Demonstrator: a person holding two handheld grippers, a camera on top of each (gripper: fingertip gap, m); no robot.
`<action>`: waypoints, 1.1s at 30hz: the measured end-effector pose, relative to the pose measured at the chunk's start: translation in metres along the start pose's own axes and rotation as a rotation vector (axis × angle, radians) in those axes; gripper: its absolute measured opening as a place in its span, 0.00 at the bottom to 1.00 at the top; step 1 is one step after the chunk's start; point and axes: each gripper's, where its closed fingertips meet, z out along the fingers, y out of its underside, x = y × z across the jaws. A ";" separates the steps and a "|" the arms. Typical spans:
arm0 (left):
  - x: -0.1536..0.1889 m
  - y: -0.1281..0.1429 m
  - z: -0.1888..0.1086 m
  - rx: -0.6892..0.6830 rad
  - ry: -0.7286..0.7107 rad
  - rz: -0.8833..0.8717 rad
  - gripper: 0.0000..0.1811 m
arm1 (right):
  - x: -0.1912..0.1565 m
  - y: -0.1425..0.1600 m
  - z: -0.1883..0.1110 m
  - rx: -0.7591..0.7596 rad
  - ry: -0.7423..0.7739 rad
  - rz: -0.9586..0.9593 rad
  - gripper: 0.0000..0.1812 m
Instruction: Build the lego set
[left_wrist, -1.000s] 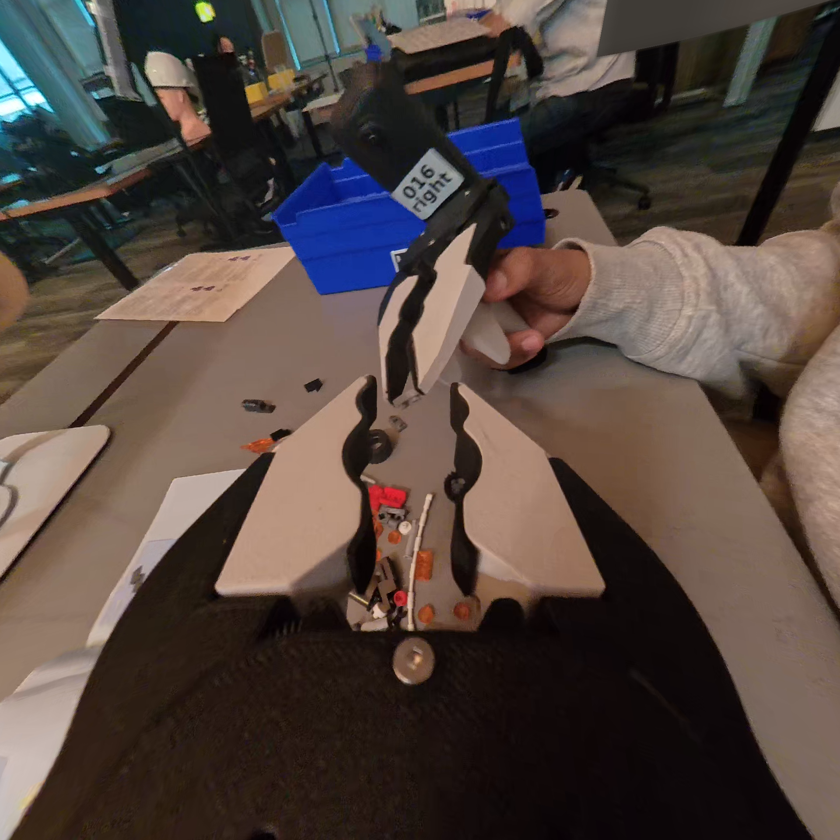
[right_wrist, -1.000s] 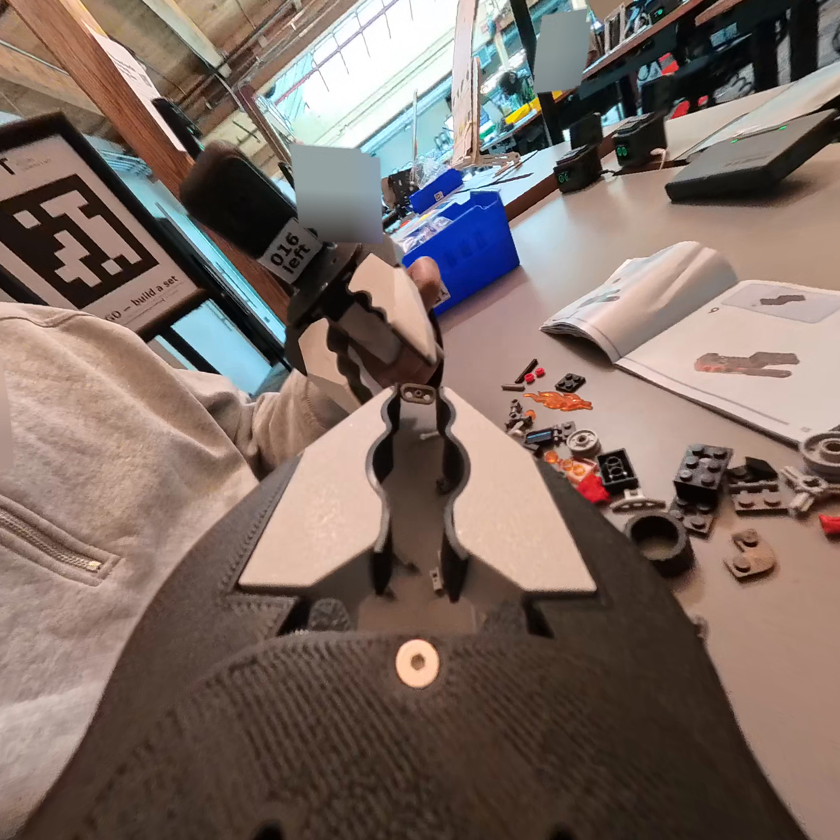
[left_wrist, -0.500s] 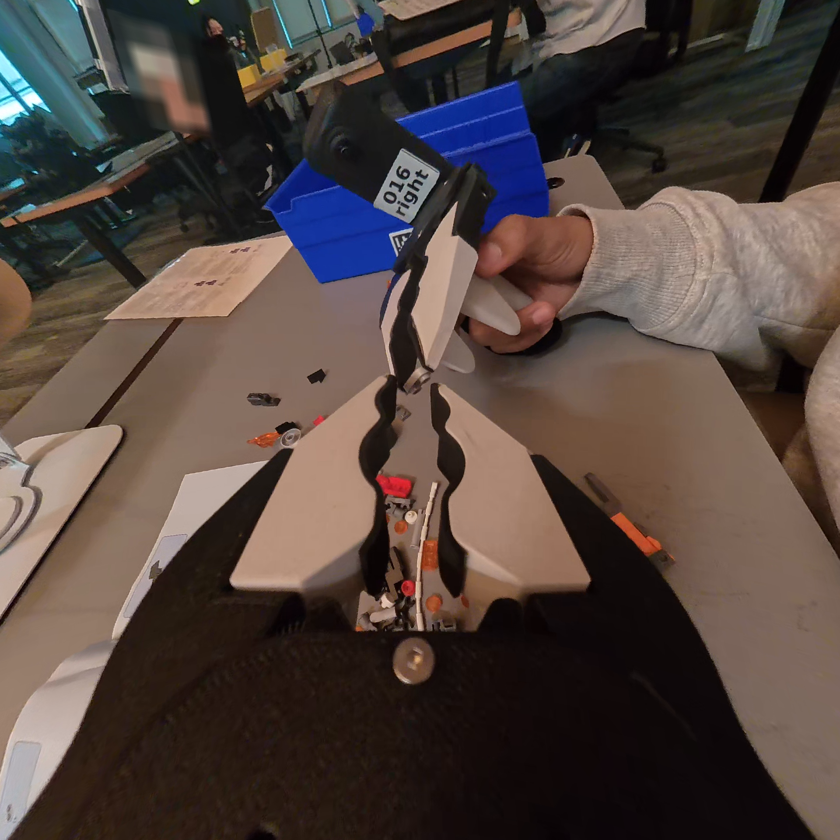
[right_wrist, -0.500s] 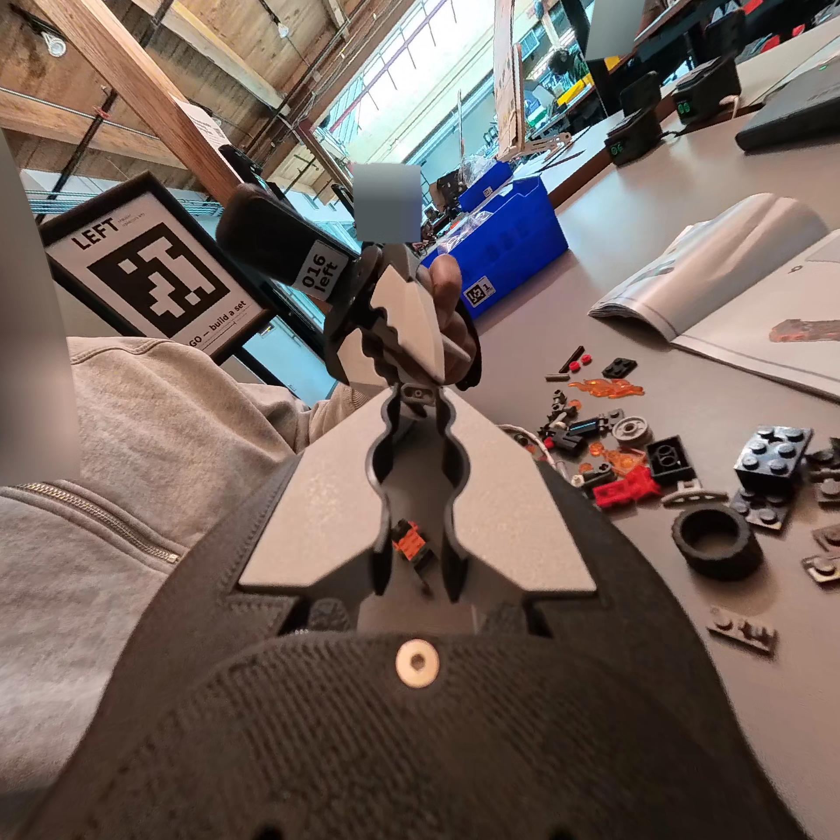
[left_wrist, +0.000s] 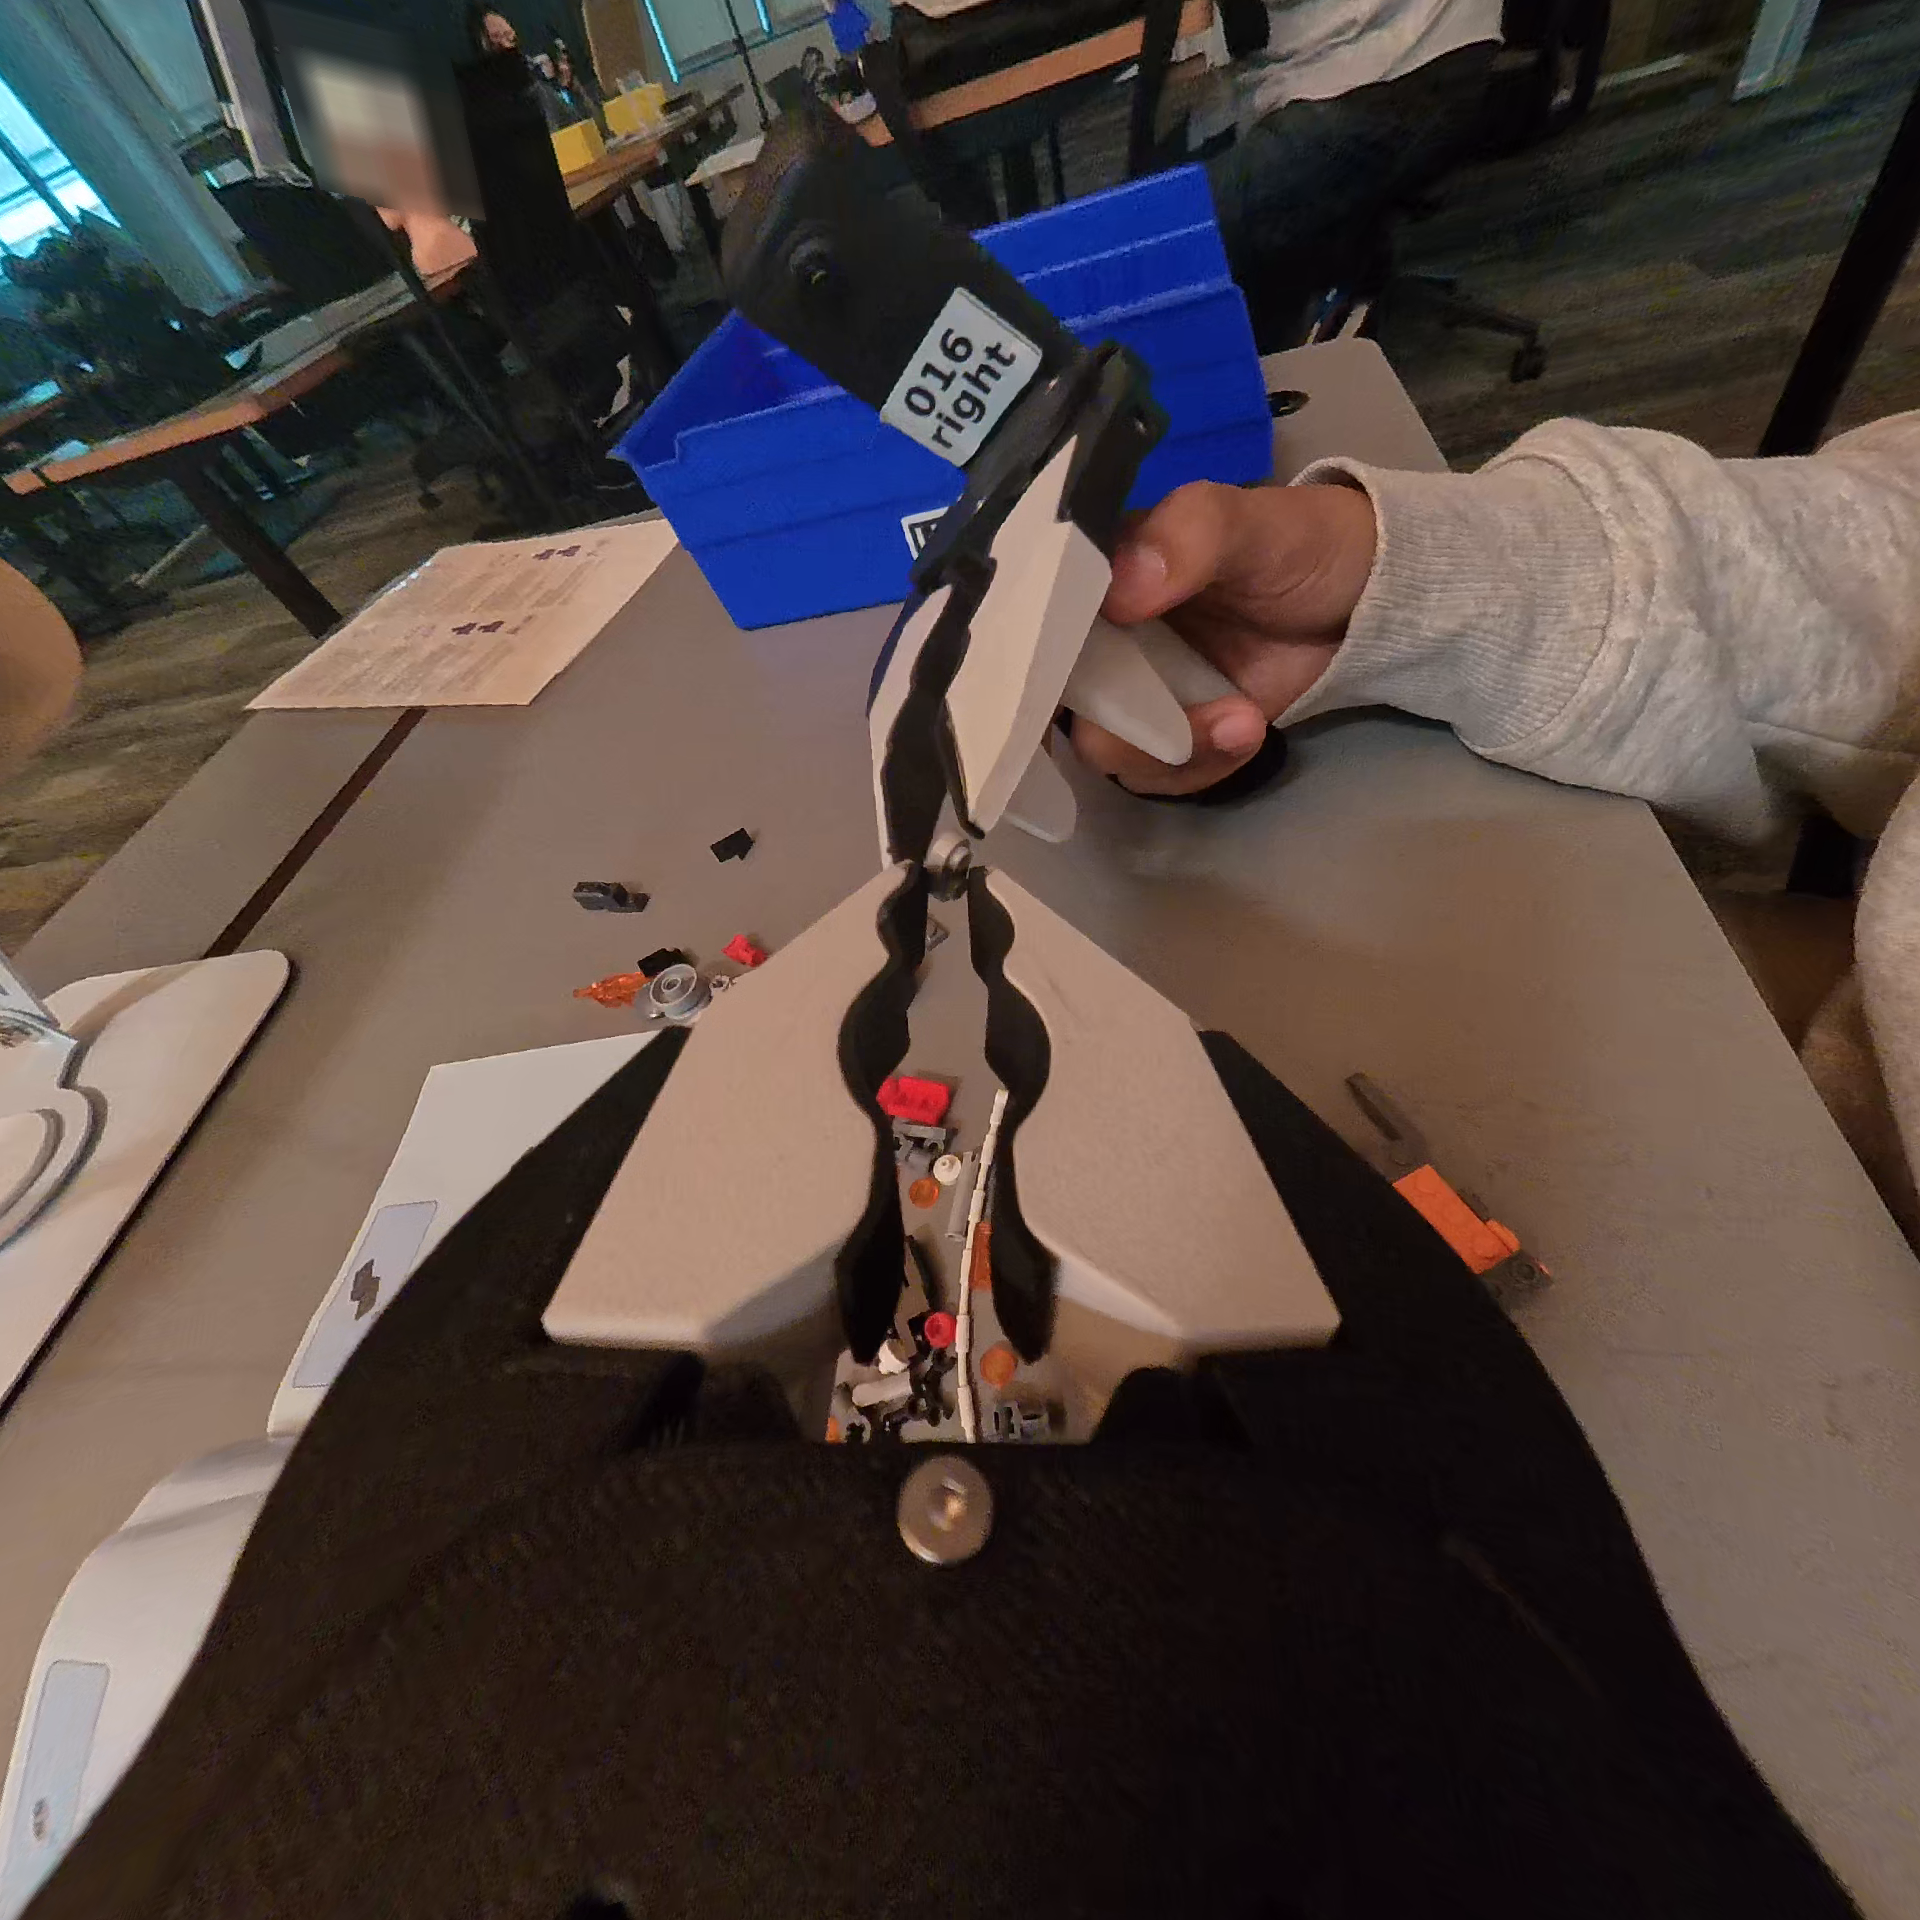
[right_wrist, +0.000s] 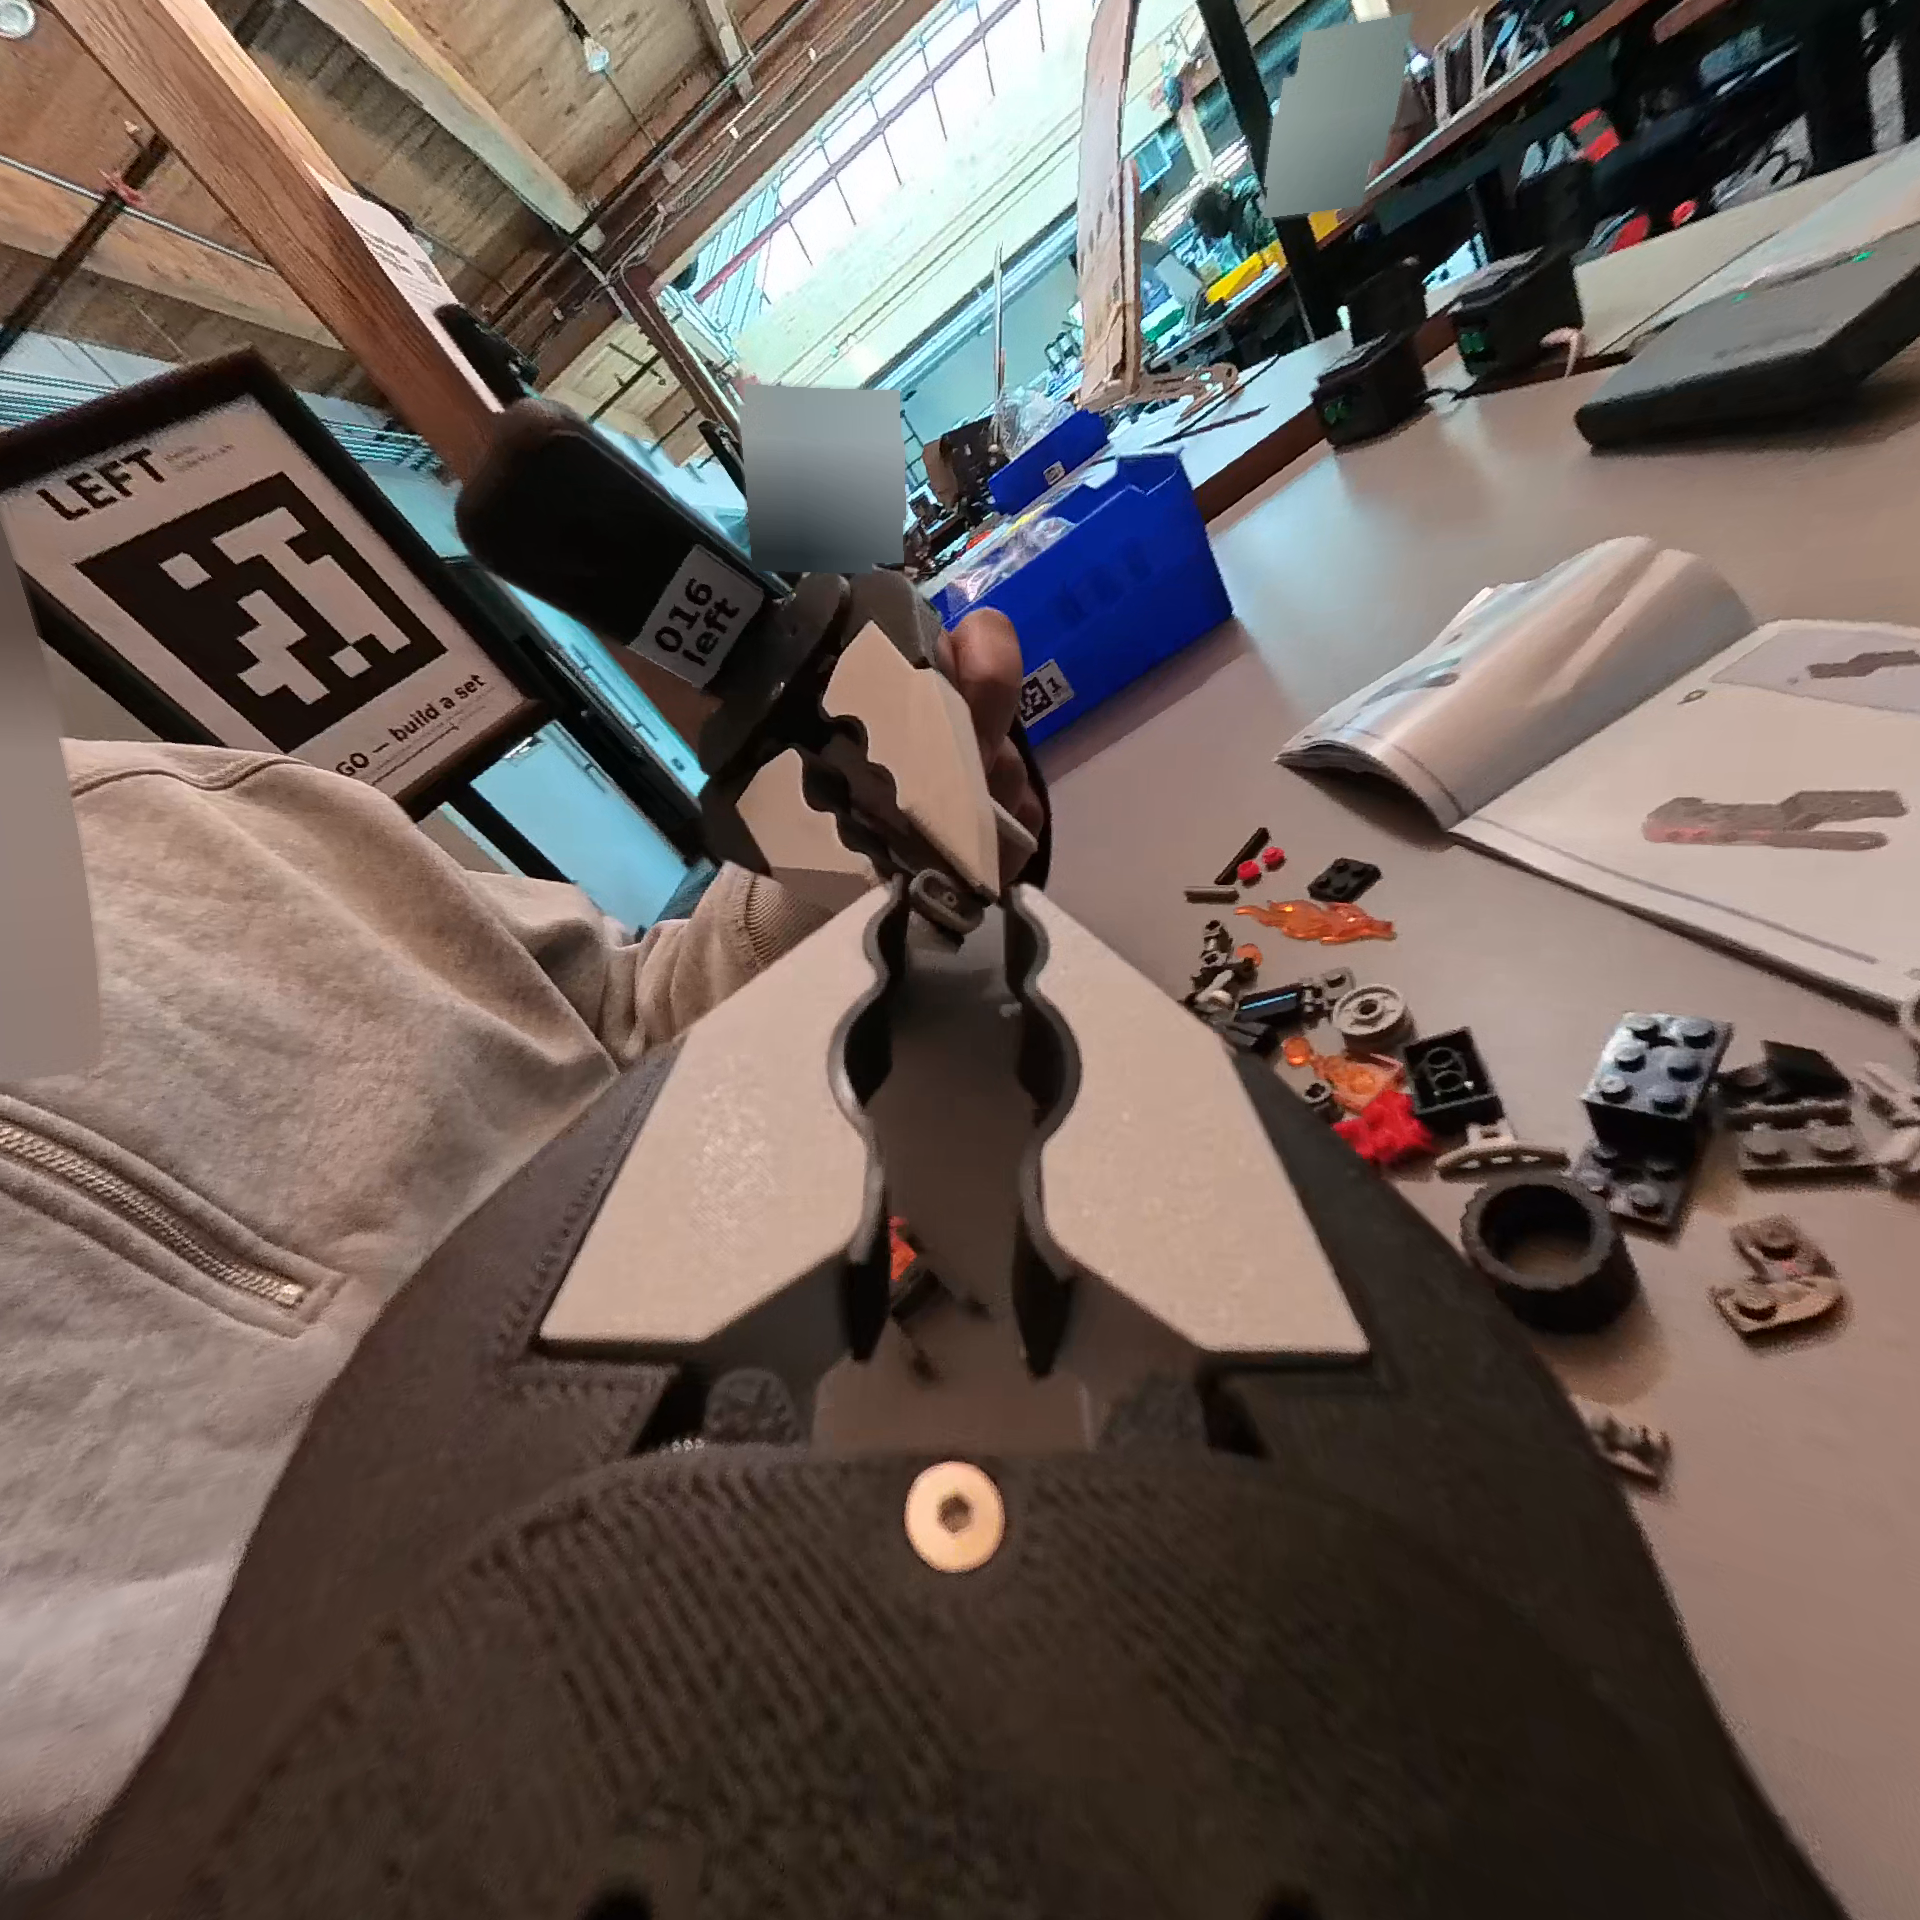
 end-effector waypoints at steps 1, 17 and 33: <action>0.000 0.000 0.000 0.001 0.001 -0.007 0.04 | 0.001 -0.001 -0.001 0.006 0.014 -0.014 0.10; -0.019 0.028 0.001 0.007 0.266 -0.893 0.03 | 0.024 -0.001 0.008 -0.260 0.776 -1.357 0.13; -0.005 0.052 0.009 -0.165 0.261 -0.820 0.04 | 0.048 0.034 0.017 -0.555 0.784 -1.482 0.08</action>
